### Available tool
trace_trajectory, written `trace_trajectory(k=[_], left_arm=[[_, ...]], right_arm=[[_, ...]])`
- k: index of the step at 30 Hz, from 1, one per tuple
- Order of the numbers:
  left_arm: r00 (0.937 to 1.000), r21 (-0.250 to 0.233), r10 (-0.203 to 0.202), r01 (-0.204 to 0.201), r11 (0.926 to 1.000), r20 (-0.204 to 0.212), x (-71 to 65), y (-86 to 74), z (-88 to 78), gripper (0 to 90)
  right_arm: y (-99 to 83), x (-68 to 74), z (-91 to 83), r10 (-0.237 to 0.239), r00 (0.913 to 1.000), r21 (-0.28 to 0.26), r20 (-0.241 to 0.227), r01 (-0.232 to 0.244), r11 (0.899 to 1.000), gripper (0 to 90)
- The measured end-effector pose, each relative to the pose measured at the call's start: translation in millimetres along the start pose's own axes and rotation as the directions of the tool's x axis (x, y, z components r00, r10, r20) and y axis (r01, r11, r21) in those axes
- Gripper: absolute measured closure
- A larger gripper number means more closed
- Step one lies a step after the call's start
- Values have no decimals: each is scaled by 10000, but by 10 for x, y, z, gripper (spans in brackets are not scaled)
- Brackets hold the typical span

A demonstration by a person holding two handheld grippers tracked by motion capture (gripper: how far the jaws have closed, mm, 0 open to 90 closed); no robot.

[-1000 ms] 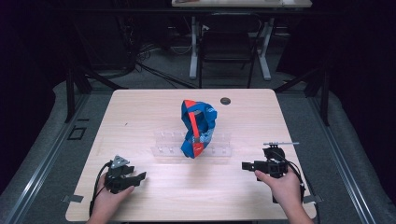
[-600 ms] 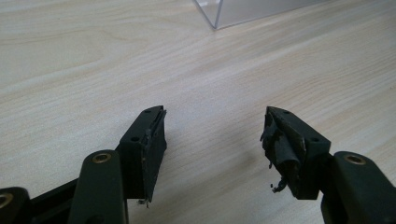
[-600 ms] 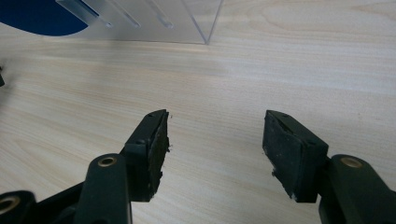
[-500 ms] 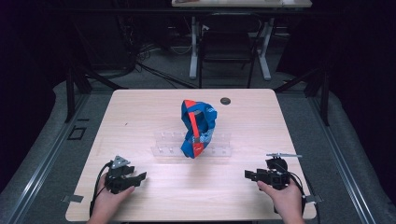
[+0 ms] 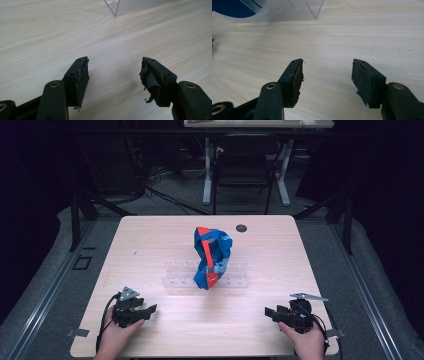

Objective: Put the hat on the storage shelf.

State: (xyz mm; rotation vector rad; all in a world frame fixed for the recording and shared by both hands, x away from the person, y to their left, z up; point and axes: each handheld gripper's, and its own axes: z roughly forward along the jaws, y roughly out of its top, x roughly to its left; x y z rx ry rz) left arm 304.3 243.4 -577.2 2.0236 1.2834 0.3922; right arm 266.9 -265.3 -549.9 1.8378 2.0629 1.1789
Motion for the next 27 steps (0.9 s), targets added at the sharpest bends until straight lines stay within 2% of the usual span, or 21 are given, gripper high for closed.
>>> trace_trajectory(k=[4, 7, 10, 11, 15, 18, 22, 27], left_arm=[[10000, 0, 17, -17, 10000, 33, 1, 1, -5, 392], [10000, -1, 90, -90, 10000, 26, 1, 2, -9, 391], [10000, -22, 54, -54, 10000, 32, -5, 2, -5, 392], [10000, 51, 71, -71, 10000, 36, -7, 6, -9, 391], [10000, 1, 87, -87, 10000, 27, -9, 4, 0, 391], [9999, 39, 112, -112, 9999, 30, -10, 5, 2, 391], [9999, 27, 97, -97, 9999, 29, -9, 5, 2, 391], [10000, 47, 75, -75, 10000, 46, -13, 5, 9, 391]], right_arm=[[-31, -15, 0, -175, 9998, -143, -45, 175, 9997, 418], [-65, -14, 6, -312, 9991, -532, -278, 297, 9981, 416], [-73, -11, 24, -264, 9989, -483, -381, 246, 9985, 416], [-85, -8, 54, -424, 9989, -447, -221, 414, 9981, 417], [-96, 8, 84, -573, 9983, -532, -137, 565, 9970, 420], [-101, 11, 101, -598, 9979, -633, -255, 581, 9963, 419], [-113, 19, 148, -678, 9976, -438, -151, 670, 9968, 419], [-113, 10, 157, -660, 9978, -595, 35, 661, 9960, 423]])
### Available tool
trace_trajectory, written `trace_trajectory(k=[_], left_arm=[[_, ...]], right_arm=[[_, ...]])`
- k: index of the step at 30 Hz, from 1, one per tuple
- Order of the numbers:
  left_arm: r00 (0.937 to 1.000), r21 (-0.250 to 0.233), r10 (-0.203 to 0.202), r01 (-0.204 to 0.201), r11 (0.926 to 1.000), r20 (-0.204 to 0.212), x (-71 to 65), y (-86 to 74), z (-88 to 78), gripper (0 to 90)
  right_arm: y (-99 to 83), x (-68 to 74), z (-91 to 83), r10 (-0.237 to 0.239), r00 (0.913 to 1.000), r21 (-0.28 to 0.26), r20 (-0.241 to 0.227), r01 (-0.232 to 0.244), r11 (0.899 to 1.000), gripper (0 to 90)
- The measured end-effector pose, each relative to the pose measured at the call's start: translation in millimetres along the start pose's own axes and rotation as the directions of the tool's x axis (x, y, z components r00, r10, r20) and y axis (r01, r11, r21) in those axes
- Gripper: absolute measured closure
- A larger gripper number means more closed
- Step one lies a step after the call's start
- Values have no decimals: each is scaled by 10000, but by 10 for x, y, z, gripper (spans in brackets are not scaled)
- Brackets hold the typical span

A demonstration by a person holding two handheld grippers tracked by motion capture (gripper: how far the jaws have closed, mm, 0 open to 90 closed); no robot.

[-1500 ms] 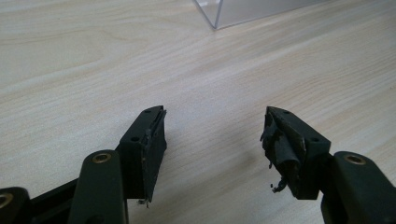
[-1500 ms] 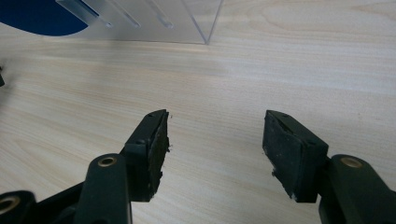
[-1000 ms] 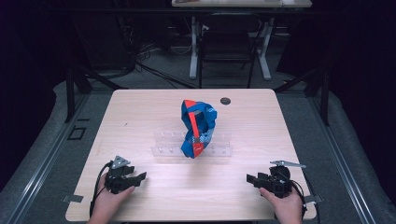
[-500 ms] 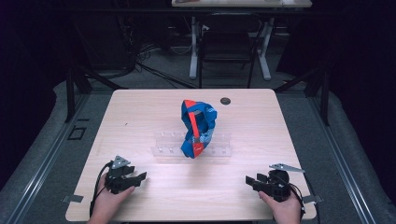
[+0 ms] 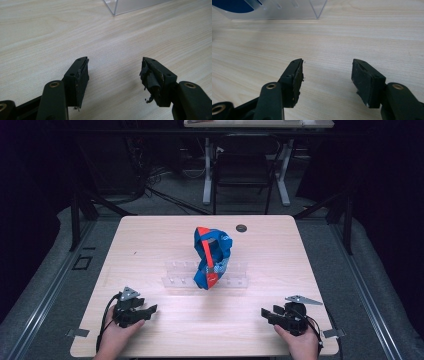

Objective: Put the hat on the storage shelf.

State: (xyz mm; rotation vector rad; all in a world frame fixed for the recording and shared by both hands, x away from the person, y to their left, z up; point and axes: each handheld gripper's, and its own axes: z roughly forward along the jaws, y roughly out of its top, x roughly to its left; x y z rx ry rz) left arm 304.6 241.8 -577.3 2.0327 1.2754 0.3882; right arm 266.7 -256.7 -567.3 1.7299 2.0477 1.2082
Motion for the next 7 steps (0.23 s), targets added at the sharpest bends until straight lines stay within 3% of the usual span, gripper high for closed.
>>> trace_trajectory(k=[5, 7], left_arm=[[9999, -51, -104, 104, 9999, 88, 14, 4, -12, 390], [9994, -125, -243, 246, 9996, 240, 25, 8, -21, 390]], right_arm=[[2, -21, -17, 150, 9999, -165, 75, -148, 9998, 427], [12, -21, -47, 205, 9997, -344, -151, -210, 9992, 429]])
